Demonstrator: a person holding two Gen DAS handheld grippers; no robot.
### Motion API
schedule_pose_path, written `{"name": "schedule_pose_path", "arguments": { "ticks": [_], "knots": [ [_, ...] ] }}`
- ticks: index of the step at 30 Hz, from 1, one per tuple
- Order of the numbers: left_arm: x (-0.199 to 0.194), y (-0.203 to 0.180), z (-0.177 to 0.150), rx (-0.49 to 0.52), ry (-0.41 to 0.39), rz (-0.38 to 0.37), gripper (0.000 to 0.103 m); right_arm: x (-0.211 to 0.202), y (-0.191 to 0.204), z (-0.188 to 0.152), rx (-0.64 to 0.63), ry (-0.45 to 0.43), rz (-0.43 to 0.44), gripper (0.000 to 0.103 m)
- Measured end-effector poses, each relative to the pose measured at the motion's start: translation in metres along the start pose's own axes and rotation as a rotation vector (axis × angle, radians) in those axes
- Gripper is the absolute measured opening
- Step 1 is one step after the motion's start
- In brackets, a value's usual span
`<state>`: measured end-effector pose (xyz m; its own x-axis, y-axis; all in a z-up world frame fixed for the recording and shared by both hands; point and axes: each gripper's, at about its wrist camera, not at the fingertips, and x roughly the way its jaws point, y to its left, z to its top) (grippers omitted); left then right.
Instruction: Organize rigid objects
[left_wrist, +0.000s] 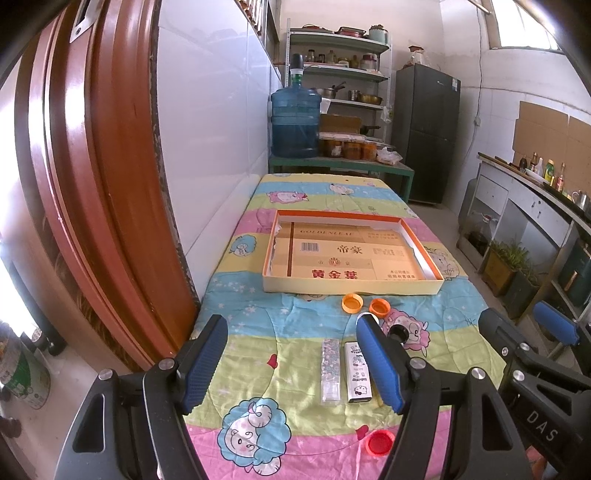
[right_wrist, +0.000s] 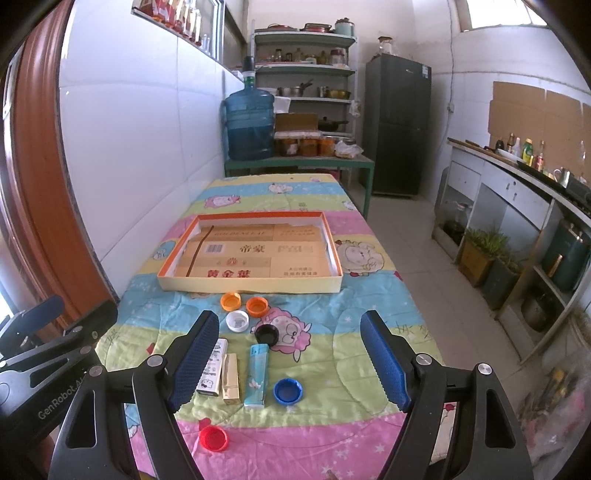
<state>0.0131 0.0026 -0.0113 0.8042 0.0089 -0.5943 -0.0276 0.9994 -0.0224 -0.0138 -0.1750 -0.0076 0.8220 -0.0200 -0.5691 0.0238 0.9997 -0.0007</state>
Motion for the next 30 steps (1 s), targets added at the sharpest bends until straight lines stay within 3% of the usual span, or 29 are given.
{"name": "schedule_pose_path", "arguments": {
  "ticks": [30],
  "knots": [
    [0.001,-0.002,-0.004,-0.002,0.008,-0.005,0.072,0.018,0.007,-0.009,0.003,0.01,0.006,0.08]
  ]
}}
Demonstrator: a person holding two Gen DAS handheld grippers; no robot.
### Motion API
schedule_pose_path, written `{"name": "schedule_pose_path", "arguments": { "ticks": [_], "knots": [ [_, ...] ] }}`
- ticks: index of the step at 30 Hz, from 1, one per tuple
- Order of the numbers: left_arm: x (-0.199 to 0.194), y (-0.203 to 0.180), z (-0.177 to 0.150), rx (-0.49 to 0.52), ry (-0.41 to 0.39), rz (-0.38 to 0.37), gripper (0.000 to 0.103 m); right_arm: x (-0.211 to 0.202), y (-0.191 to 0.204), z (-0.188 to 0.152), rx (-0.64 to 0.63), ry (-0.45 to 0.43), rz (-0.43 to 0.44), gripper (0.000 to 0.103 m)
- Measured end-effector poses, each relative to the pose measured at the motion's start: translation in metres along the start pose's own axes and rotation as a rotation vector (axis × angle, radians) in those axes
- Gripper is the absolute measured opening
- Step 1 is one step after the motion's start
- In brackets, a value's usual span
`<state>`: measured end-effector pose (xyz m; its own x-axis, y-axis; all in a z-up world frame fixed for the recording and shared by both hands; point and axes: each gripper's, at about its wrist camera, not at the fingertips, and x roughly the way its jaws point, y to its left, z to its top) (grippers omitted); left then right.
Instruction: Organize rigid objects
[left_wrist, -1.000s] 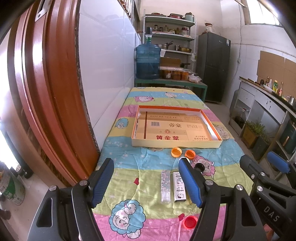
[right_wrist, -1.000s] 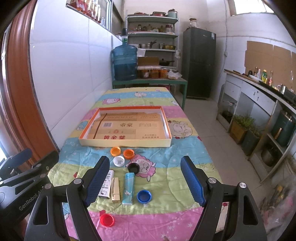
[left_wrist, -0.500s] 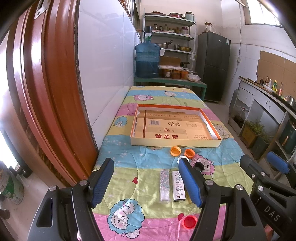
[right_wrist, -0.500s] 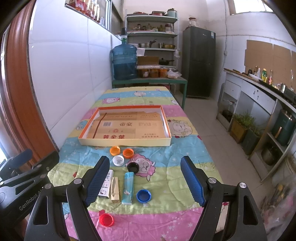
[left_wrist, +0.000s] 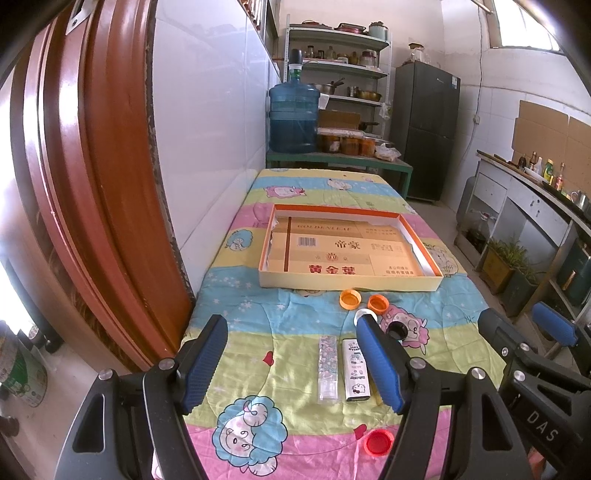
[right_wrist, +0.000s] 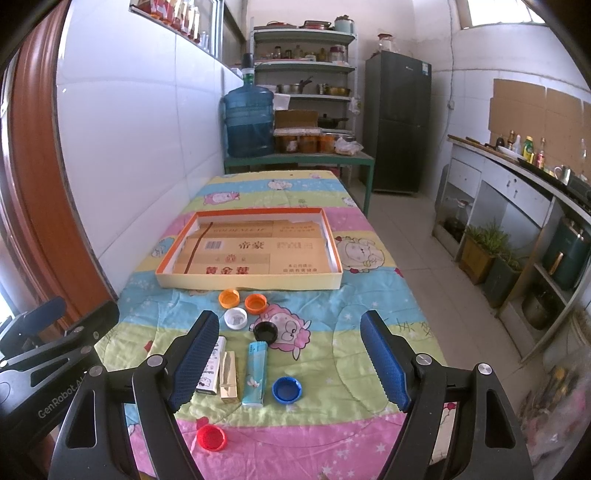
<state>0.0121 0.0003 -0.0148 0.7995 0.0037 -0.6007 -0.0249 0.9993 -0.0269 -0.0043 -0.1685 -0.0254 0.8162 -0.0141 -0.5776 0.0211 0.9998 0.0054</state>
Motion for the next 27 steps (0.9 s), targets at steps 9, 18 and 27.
{"name": "schedule_pose_path", "arguments": {
  "ticks": [9,18,27],
  "knots": [
    [0.002,-0.007,-0.008,0.002,0.007,-0.001,0.072,0.004,0.0,-0.003,0.003,0.007,0.0,0.08],
    [0.008,-0.006,-0.014,-0.015,0.021,-0.018,0.072,0.01,-0.007,-0.004,0.011,0.025,0.003,0.08],
    [0.04,0.002,-0.029,-0.014,0.1,-0.057,0.072,0.034,-0.02,-0.028,0.033,0.097,0.004,0.08]
  ]
}}
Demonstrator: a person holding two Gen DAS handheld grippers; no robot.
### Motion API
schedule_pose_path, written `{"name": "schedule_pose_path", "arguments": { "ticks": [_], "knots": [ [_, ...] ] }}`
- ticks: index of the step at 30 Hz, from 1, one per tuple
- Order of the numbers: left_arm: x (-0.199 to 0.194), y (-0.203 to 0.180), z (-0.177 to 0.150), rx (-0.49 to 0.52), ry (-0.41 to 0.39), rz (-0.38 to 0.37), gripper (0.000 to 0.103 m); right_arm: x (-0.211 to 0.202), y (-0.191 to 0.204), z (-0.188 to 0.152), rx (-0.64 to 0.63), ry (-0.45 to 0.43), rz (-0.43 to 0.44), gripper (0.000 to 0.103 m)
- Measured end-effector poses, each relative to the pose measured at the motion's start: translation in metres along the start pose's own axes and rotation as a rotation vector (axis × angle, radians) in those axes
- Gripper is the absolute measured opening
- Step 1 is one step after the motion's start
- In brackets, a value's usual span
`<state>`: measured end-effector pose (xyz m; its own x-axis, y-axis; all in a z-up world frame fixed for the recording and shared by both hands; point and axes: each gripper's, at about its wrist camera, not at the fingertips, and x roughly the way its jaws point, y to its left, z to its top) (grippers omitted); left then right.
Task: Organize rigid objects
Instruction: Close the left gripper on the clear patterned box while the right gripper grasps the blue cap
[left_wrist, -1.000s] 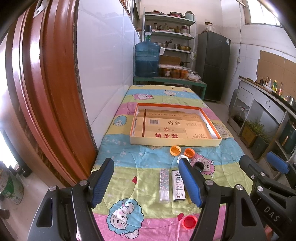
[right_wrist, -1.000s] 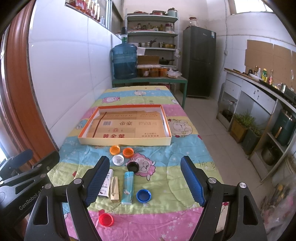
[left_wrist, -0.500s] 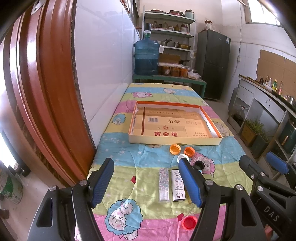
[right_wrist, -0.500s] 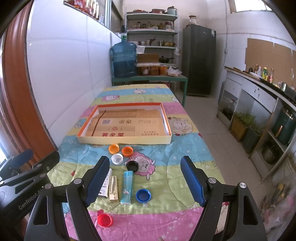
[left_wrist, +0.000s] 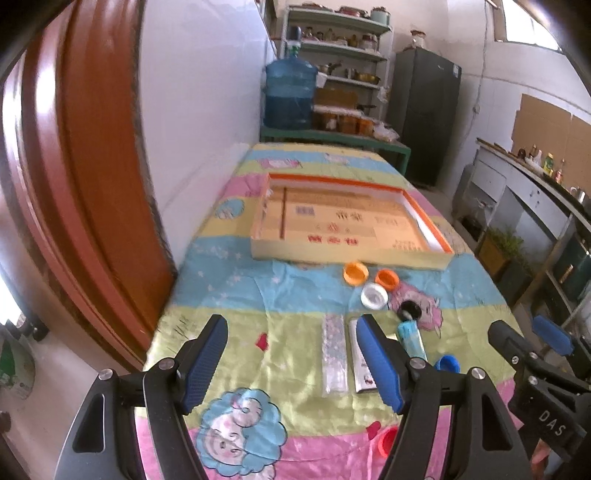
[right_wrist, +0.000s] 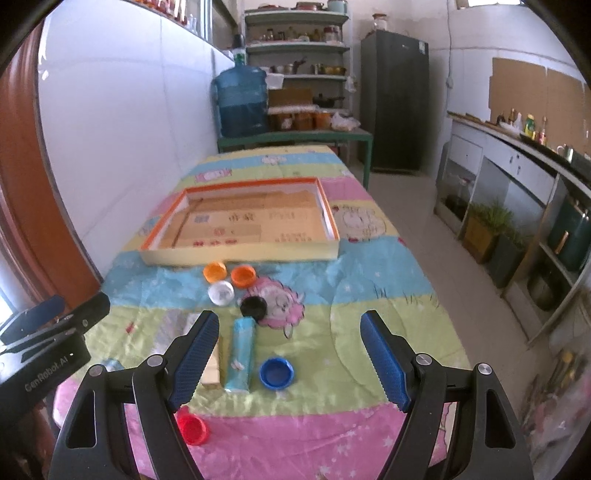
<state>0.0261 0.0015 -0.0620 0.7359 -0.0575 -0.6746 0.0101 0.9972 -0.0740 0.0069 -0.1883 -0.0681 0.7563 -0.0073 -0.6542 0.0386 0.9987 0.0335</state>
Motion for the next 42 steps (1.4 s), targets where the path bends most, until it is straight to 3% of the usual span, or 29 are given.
{"name": "schedule_pose_path", "arguments": {
  "ticks": [11,17,25,31,34,36,39,42],
  "knots": [
    [0.044,-0.008,-0.023,0.069,0.132,-0.077,0.069,0.021,-0.012,-0.028,-0.027,0.057,0.035,0.08],
    [0.059,-0.006,-0.019,0.063,0.145,-0.059,0.066,0.034,-0.01,-0.031,-0.032,0.083,0.06,0.08],
    [0.078,-0.003,-0.019,0.052,0.173,-0.072,0.054,0.05,-0.009,-0.037,-0.05,0.119,0.07,0.08],
    [0.086,-0.004,-0.016,0.062,0.157,-0.083,0.053,0.061,-0.006,-0.041,-0.086,0.141,0.074,0.068],
    [0.089,-0.005,-0.014,0.07,0.149,-0.084,0.052,0.068,-0.002,-0.043,-0.109,0.161,0.082,0.056],
    [0.09,-0.007,-0.014,0.082,0.145,-0.081,0.051,0.068,-0.001,-0.043,-0.12,0.15,0.08,0.055],
    [0.09,-0.009,-0.016,0.096,0.144,-0.085,0.04,0.071,0.002,-0.041,-0.132,0.144,0.087,0.049],
    [0.089,-0.009,-0.016,0.099,0.149,-0.117,0.022,0.072,0.005,-0.039,-0.148,0.14,0.099,0.032]
  ]
}}
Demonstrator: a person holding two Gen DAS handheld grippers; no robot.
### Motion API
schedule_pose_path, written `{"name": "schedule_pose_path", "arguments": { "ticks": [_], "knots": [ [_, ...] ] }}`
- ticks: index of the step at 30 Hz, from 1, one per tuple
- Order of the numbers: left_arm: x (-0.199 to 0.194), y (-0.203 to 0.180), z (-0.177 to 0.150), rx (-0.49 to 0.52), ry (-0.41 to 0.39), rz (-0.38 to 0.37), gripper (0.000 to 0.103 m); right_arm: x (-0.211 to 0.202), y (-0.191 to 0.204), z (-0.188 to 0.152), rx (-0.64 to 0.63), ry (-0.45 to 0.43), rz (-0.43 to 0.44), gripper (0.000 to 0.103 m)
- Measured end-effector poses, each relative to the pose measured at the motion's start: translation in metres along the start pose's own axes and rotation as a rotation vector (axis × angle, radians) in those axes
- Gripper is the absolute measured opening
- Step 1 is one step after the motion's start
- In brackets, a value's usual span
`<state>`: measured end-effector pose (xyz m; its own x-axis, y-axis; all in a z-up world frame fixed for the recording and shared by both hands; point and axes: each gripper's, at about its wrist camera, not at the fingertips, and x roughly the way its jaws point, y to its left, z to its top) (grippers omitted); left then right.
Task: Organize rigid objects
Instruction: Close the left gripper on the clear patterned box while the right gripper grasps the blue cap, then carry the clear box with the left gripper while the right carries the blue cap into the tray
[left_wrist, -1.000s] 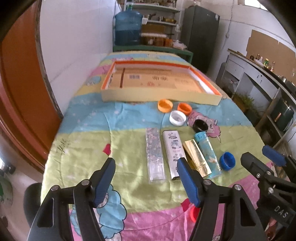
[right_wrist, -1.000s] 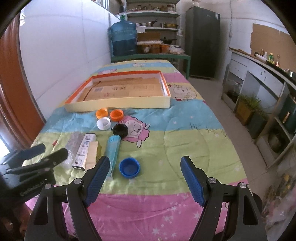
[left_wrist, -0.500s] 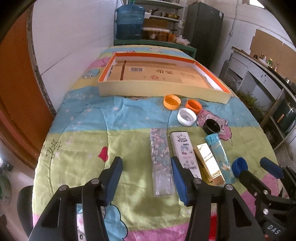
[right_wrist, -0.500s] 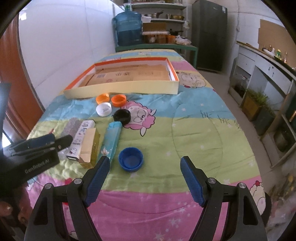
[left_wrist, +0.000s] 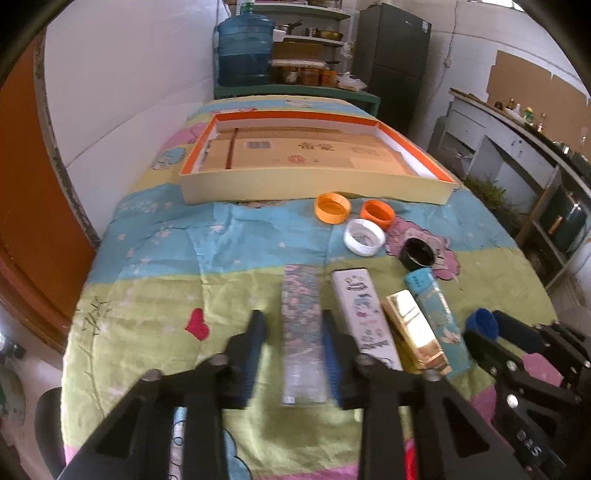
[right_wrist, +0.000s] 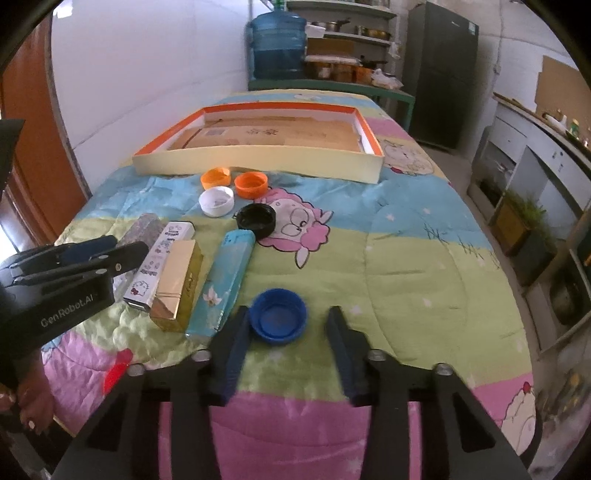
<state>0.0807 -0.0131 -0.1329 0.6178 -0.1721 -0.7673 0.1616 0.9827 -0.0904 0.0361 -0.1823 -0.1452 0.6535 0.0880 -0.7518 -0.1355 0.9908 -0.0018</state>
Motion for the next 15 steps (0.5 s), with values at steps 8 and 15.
{"name": "schedule_pose_path", "arguments": {
  "ticks": [8,15],
  "knots": [
    [-0.004,0.006,-0.003,-0.033,-0.007,-0.042,0.02,-0.003,0.004,0.0,-0.017,-0.025,-0.003,0.03],
    [-0.014,0.007,0.001,-0.04,-0.025,-0.043,0.02,-0.017,-0.001,0.005,-0.004,-0.063,-0.017,0.03]
  ]
}}
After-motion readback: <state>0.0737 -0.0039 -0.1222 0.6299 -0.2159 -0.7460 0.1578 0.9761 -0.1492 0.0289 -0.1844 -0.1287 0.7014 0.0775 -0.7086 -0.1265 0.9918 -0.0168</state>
